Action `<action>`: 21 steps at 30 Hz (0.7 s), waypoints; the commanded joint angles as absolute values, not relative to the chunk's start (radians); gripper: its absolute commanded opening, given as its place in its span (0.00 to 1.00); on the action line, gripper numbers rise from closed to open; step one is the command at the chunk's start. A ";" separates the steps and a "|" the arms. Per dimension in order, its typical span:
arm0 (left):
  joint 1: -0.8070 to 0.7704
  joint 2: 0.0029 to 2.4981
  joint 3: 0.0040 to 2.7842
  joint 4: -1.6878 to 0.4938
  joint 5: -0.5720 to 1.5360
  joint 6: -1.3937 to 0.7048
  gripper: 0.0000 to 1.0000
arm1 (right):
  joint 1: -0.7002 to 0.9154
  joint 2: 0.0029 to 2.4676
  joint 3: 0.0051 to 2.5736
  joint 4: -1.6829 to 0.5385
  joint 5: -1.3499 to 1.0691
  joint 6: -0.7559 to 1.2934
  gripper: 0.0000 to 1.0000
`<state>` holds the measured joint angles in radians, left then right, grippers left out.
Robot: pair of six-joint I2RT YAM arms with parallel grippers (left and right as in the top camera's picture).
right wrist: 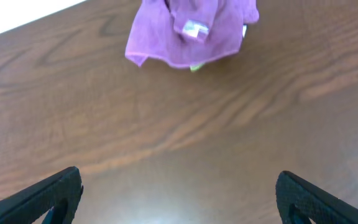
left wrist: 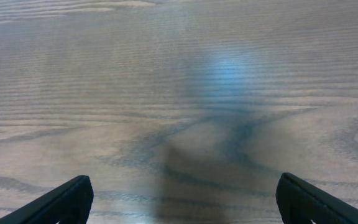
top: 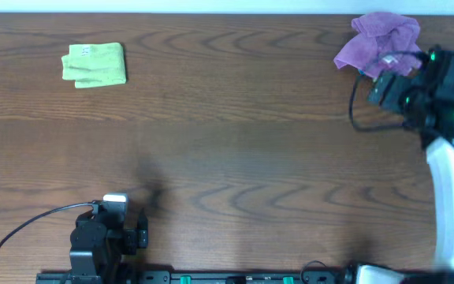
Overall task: Fold the cloth
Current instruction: 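Reach the right gripper to the pink cloth and grasp its corner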
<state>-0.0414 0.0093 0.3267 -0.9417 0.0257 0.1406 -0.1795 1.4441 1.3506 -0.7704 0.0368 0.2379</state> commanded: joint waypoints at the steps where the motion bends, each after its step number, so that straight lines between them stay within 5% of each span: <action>1: -0.045 0.004 0.314 -0.994 0.023 0.179 0.95 | -0.191 1.520 1.436 -0.778 0.056 0.253 0.99; 21: -0.045 0.004 0.314 -0.994 0.023 0.179 0.95 | -0.240 1.799 1.461 -0.429 0.070 0.323 0.99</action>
<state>-0.0414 0.0093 0.3267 -0.9417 0.0261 0.1471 -0.2188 1.7466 1.4441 -0.4500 0.0605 0.2806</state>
